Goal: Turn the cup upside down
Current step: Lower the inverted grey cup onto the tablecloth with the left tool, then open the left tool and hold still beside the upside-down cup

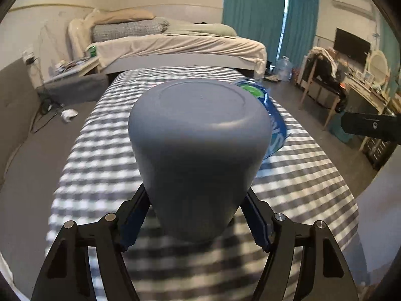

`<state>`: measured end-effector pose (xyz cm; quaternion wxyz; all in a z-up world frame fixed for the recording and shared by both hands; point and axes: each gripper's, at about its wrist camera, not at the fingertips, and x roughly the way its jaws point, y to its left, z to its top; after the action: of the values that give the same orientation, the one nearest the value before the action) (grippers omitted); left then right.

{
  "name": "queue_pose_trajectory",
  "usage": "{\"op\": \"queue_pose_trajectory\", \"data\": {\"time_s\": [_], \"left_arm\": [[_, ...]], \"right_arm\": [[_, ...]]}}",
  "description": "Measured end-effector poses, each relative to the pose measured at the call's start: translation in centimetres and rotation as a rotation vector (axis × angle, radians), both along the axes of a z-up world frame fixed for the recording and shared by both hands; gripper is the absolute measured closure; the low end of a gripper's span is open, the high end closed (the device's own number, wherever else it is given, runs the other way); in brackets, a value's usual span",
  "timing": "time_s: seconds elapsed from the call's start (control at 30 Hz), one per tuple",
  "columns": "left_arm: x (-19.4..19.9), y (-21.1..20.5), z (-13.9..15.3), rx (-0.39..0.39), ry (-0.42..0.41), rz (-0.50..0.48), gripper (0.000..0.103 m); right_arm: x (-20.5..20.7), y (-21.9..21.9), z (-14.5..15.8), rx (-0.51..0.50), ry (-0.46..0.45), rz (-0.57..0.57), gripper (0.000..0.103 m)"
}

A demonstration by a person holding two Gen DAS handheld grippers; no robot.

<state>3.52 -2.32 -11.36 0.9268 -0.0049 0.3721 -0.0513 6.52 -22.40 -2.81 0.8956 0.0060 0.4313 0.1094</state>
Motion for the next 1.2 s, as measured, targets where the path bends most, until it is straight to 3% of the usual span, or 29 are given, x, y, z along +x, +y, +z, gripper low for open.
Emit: {"op": "queue_pose_trajectory", "data": {"time_s": [0.1,0.17,0.27,0.43,0.73,0.87,1.2], "left_arm": [[0.1,-0.9,-0.2,0.019,-0.005,-0.003,0.026],[-0.2,-1.0,-0.2,0.008,0.003,-0.023,0.010],[-1.4,-0.5,0.4,0.022,-0.031,-0.016,0.004],[-4.0,1.5,1.2,0.001,-0.053,0.034,0.003],[-8.1,4.7,4.0,-0.001,-0.225,0.139,0.000],[-8.2,5.6,4.4,-0.020,-0.232,0.169,0.000],[-8.0,5.4,4.0,-0.023,-0.201,0.156,0.000]], "right_arm": [[-0.3,0.1,-0.2,-0.019,-0.016,0.013,0.019],[-0.7,0.5,-0.5,-0.034,-0.028,0.040,0.019],[-1.8,1.1,-0.9,-0.060,-0.079,0.081,0.019],[-4.2,1.6,-2.3,-0.040,-0.127,0.113,0.018],[-7.4,2.0,-2.2,-0.024,-0.245,0.085,0.008],[-7.8,2.7,-1.6,-0.009,-0.274,0.094,0.000],[-7.9,2.4,-1.9,-0.014,-0.277,0.077,0.000]]}}
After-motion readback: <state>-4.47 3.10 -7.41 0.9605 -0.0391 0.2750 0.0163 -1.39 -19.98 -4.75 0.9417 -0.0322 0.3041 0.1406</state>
